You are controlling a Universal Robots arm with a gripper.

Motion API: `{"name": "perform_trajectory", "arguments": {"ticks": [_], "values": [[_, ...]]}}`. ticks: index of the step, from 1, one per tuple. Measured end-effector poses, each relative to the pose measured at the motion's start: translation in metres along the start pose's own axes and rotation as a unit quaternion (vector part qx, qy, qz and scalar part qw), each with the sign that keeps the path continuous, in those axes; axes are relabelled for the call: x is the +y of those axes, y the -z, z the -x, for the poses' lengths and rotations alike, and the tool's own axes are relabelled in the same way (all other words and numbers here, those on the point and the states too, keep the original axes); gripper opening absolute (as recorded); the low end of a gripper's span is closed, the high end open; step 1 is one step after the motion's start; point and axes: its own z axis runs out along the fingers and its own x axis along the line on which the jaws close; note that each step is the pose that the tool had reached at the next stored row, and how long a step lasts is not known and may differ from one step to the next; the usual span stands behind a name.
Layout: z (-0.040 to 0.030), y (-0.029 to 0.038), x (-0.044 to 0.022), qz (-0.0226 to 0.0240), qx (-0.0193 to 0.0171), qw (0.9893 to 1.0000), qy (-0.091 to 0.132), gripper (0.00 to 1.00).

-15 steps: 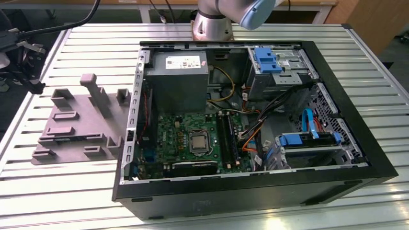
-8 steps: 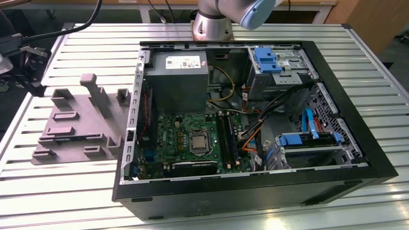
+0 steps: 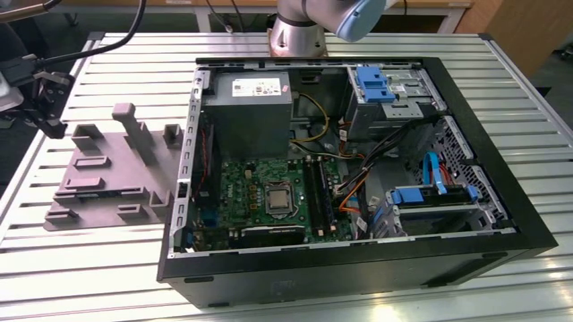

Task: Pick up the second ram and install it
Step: 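Reach for the second ram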

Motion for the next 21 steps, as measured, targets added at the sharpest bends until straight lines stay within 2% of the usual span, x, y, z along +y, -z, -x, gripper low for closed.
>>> {"name": "perform_trajectory", "arguments": {"ticks": [21], "values": [[-0.0011,-0.0139,-0.0006,0.0,0.0019,1.0,0.0,0.11]]}}
